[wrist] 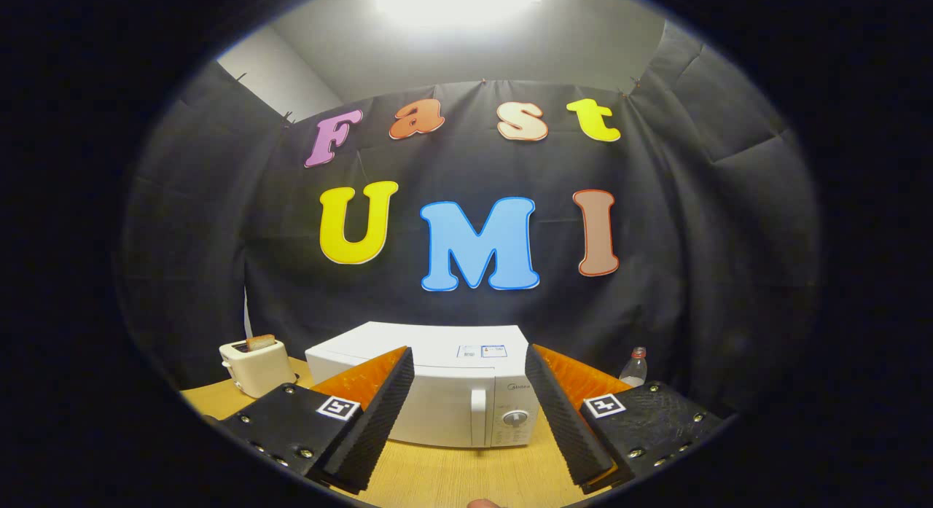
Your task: Open the microwave, put the food inside, and close the microwave door.
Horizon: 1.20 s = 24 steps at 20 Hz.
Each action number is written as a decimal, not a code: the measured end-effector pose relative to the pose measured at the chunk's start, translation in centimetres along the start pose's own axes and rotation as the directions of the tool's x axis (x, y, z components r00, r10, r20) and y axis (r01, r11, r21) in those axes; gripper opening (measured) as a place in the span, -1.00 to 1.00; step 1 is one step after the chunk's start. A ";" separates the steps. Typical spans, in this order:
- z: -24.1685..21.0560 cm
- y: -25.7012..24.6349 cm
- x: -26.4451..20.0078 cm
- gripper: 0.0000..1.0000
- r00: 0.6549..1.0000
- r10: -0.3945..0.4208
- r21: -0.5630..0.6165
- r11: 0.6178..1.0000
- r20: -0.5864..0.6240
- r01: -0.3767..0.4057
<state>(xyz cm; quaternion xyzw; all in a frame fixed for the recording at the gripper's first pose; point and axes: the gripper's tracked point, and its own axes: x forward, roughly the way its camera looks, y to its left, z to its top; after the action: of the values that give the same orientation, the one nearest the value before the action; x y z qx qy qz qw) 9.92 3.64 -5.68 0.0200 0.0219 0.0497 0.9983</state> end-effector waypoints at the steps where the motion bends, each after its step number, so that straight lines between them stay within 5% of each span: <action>1: -0.7 -0.1 0.7 0.92 1.000 0.001 0.006 1.000 -0.011 -0.001; 19: -14.0 -1.6 10.7 0.92 0.966 0.013 0.020 1.000 -0.258 -0.008; 22: -15.9 -1.7 11.6 0.77 0.955 0.006 0.011 1.000 -0.298 -0.003; 24: -17.0 -1.9 12.1 0.50 0.946 0.007 -0.003 1.000 -0.323 -0.008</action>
<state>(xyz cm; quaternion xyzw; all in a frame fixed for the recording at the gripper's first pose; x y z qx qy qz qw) 21.36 3.60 -23.27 0.0096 0.1848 0.0560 0.9811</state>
